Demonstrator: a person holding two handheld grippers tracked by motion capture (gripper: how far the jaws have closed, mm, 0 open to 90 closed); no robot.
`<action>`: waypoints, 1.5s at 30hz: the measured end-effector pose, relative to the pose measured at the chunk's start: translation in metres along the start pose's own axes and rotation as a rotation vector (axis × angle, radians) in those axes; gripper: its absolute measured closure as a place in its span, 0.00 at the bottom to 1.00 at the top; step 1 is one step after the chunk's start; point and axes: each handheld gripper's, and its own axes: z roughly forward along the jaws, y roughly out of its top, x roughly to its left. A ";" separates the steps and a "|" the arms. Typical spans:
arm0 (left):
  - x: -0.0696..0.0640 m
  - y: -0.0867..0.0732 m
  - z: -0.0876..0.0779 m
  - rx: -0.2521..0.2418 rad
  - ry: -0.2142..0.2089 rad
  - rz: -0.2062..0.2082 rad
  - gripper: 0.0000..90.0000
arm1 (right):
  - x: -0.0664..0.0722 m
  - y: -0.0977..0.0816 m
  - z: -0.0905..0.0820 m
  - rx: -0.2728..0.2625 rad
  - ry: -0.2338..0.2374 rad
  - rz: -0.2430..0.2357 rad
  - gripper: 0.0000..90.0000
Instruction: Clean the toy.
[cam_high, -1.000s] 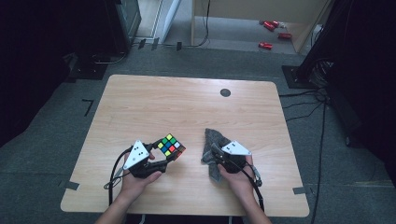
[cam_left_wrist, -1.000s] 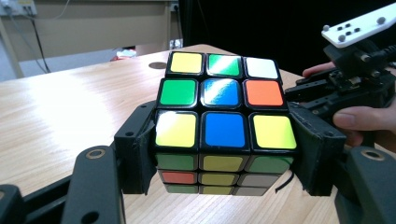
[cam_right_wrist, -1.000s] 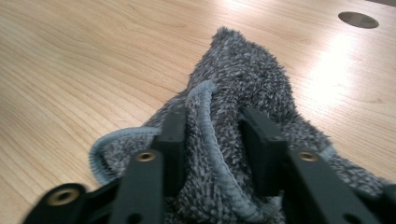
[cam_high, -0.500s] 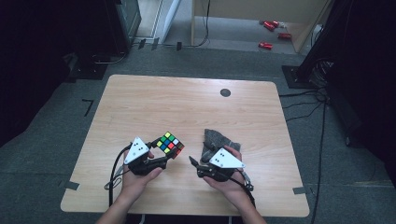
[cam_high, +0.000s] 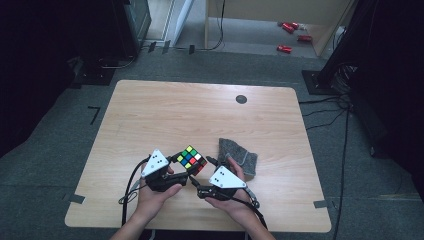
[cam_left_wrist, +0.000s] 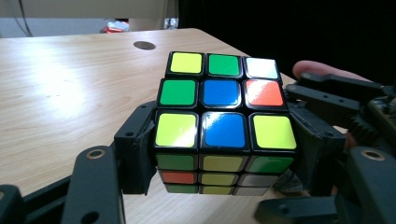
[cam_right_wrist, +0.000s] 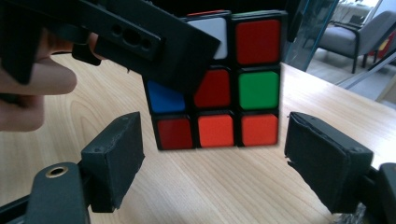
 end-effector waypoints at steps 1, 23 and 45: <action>-0.002 0.000 0.001 0.002 -0.006 -0.002 0.39 | 0.001 0.000 0.000 -0.003 -0.009 -0.009 0.23; 0.018 -0.003 -0.008 -0.039 -0.044 0.141 0.20 | -0.025 0.004 -0.014 0.045 -0.020 0.035 0.38; 0.006 -0.030 0.009 -0.014 0.020 0.497 0.19 | -0.033 0.024 -0.025 0.177 0.157 0.268 0.38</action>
